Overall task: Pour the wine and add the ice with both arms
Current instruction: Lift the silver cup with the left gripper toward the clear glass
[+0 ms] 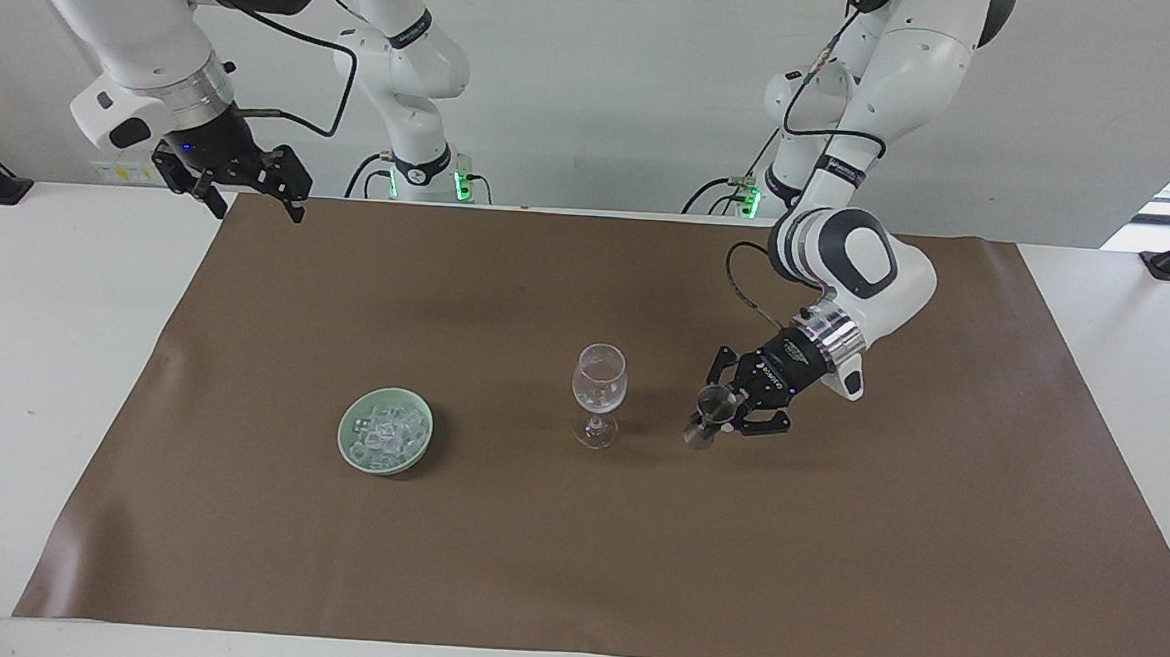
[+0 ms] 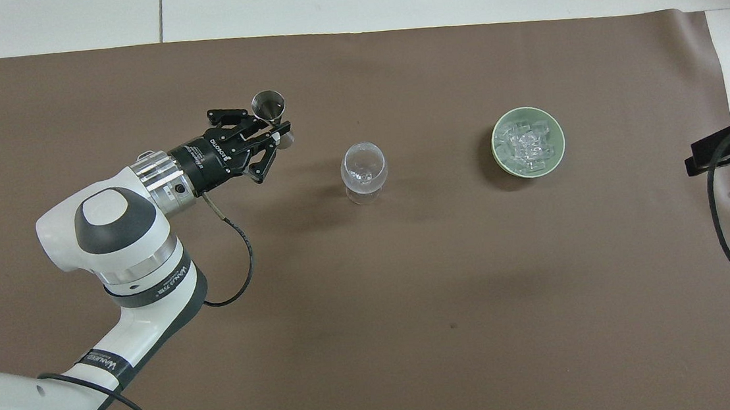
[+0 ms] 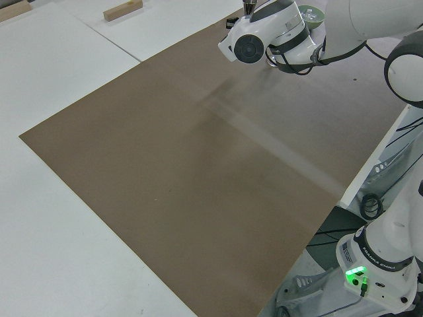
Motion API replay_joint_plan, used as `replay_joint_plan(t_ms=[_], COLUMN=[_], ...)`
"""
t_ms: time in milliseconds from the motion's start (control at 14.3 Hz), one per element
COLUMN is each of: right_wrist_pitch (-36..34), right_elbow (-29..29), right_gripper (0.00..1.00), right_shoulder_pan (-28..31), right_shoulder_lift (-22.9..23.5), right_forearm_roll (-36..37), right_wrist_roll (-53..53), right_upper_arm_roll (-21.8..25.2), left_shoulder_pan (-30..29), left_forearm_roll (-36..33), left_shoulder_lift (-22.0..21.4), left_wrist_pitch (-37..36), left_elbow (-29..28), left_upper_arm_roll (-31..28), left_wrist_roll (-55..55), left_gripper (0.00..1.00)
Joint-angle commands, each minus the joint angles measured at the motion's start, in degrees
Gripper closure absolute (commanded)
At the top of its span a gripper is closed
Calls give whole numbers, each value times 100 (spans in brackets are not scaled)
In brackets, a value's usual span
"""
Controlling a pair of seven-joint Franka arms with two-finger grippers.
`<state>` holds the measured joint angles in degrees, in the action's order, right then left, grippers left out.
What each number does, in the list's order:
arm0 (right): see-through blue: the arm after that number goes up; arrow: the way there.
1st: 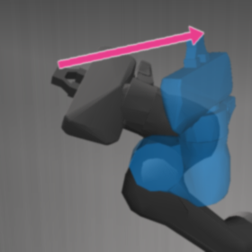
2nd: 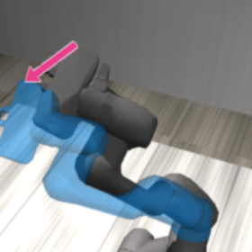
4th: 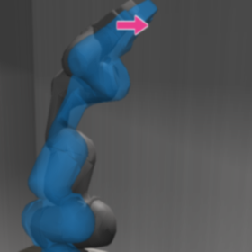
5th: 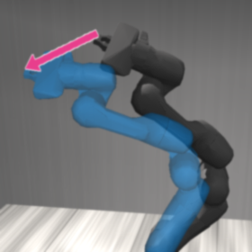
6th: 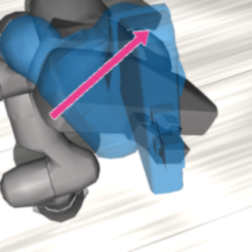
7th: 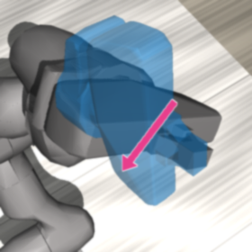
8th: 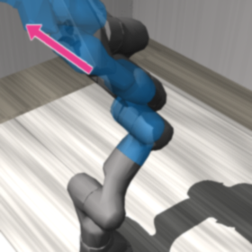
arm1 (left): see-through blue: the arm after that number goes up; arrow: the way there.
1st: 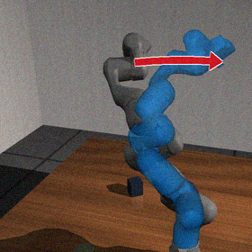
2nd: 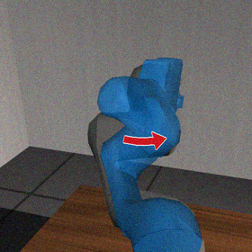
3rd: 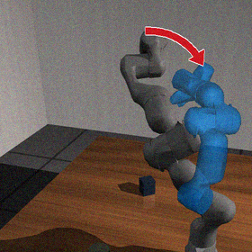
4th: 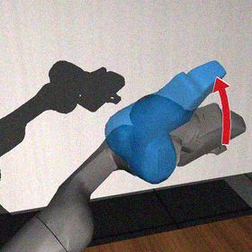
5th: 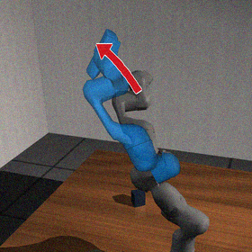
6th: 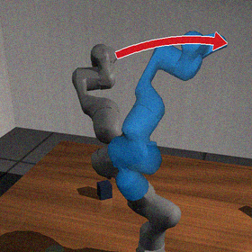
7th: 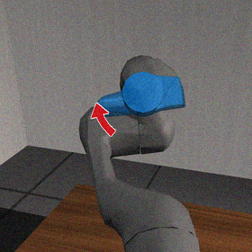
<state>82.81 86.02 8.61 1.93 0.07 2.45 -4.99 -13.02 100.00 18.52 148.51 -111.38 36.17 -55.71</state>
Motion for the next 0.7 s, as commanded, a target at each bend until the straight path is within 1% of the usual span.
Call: replay_joint_plan(t_ms=[0, 210, 419, 629], right_wrist_pitch=[16, 16, 16, 16], right_elbow=[64, 64, 64, 63], right_gripper=[0, 0, 0, 0], right_shoulder_pan=[17, 17, 17, 17], right_shoulder_lift=[-70, -70, -70, -70], right_forearm_roll=[-139, -139, -139, -139], right_wrist_roll=[115, 115, 115, 115], right_upper_arm_roll=[15, 15, 15, 15], left_shoulder_pan=[10, 1, 18, 27], left_forearm_roll=[152, 143, 143, 143], left_shoulder_lift=[-68, -85, -261, -296], left_wrist_pitch=[353, 591, 643, 968], left_elbow=[11, 11, -24, -41], left_upper_arm_roll=[241, 435, 444, 628], left_wrist_roll=[59, 165, 349, 578], left_gripper=[100, 100, 100, 100])
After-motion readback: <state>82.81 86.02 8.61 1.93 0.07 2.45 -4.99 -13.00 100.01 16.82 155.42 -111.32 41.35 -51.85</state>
